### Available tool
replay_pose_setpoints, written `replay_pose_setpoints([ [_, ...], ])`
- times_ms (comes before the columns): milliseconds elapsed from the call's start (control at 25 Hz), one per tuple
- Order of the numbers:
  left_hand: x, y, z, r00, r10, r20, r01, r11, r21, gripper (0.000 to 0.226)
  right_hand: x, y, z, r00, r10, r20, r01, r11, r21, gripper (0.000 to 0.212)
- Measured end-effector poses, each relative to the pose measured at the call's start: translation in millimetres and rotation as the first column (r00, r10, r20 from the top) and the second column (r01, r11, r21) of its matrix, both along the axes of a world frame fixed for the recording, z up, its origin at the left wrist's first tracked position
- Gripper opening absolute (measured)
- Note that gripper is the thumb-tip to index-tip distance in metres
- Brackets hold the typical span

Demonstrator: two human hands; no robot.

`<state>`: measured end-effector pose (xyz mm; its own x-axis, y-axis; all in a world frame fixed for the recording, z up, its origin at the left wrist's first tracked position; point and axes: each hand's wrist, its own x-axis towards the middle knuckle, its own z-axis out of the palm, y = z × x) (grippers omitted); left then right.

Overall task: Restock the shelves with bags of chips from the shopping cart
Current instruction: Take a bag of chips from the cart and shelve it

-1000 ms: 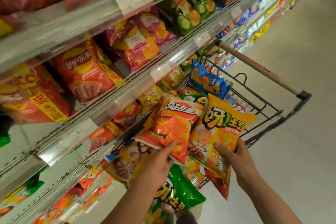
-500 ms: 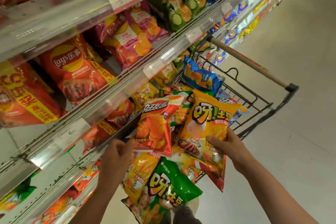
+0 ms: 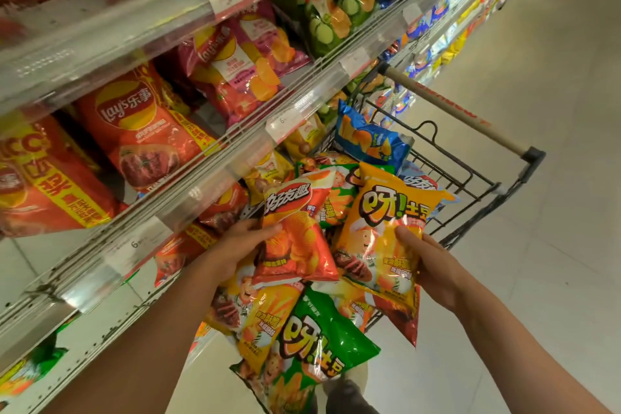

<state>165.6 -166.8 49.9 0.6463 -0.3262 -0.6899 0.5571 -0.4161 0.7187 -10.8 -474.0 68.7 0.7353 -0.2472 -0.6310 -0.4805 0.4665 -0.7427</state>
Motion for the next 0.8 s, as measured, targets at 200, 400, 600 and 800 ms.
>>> replay_pose_setpoints([
  [200, -17, -10, 6, 0.994, 0.096, -0.044, -0.1, 0.989, -0.109, 0.028, 5, -7, -4, 0.999, 0.039, 0.003, -0.039, 0.998, 0.055, 0.054],
  [400, -56, -21, 12, 0.961, 0.264, -0.08, -0.276, 0.918, -0.284, 0.053, 24, -17, 5, 0.979, 0.171, 0.109, -0.178, 0.983, 0.055, 0.051],
  [600, -109, -4, 22, 0.906, 0.418, -0.072, -0.417, 0.847, -0.331, 0.085, 35, -14, 15, 0.929, 0.335, 0.155, -0.344, 0.938, 0.039, 0.051],
  [800, -166, 32, 40, 0.835, 0.547, -0.068, -0.536, 0.776, -0.333, 0.083, 37, 32, 29, 0.84, 0.499, 0.213, -0.511, 0.859, 0.004, 0.048],
])
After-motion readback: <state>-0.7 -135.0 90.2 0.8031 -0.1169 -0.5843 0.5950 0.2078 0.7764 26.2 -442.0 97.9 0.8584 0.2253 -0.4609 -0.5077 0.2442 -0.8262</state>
